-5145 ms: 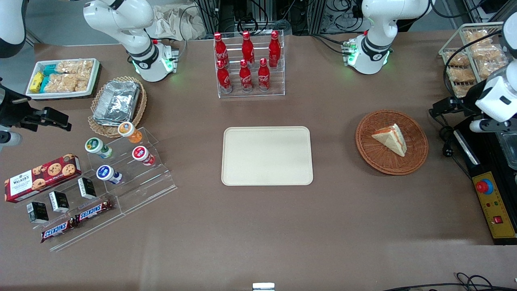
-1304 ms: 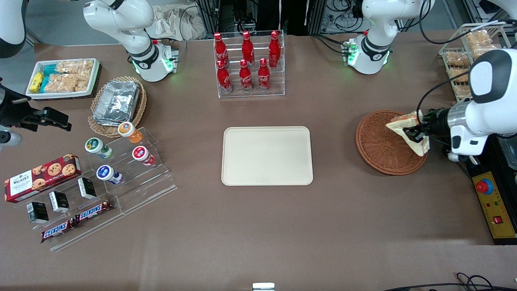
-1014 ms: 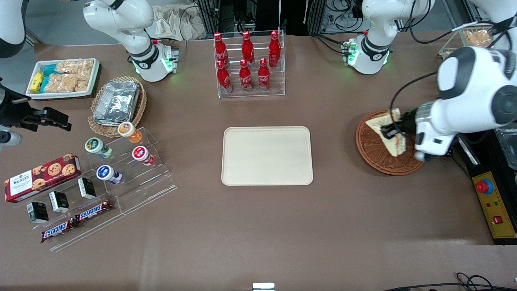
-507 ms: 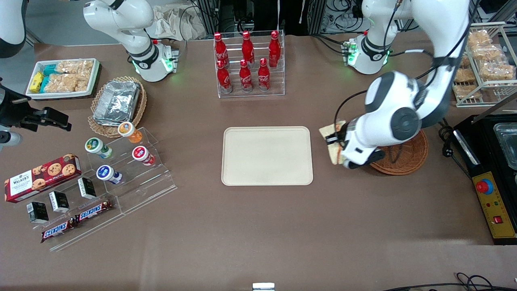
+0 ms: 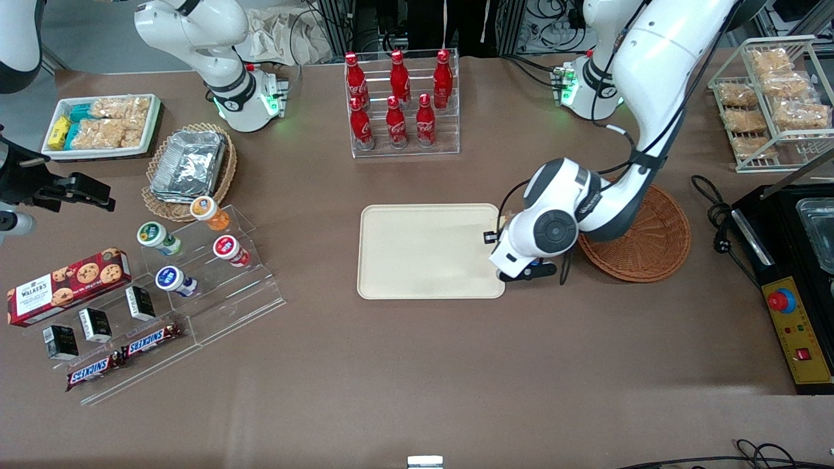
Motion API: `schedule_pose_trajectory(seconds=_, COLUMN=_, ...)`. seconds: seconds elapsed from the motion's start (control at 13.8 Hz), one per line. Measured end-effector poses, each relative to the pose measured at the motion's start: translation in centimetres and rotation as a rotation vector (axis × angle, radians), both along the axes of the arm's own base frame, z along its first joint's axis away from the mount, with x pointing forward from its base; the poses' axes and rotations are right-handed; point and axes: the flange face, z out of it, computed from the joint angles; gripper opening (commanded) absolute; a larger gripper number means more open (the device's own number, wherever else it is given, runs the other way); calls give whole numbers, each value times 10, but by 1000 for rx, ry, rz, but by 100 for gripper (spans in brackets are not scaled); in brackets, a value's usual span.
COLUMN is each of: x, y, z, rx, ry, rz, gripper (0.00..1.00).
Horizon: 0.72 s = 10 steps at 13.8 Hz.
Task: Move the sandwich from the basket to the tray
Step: 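Carry the sandwich over the cream tray with the left gripper, then lower the sandwich onto the tray and open the left gripper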
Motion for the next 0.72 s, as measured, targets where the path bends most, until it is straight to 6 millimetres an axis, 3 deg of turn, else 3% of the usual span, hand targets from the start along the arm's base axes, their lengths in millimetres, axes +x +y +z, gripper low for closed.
schedule_pose_trajectory(seconds=0.51, x=-5, y=-30, z=-46, rx=30, ry=23, rz=-79, gripper=36)
schedule_pose_trajectory(seconds=0.58, x=-5, y=-31, z=-51, rx=35, ry=25, rz=-80, gripper=46)
schedule_pose_trajectory(seconds=0.65, x=-4, y=-31, z=-55, rx=36, ry=28, rz=-79, gripper=68)
schedule_pose_trajectory(seconds=0.72, x=-2, y=-31, z=-57, rx=36, ry=29, rz=-78, gripper=100)
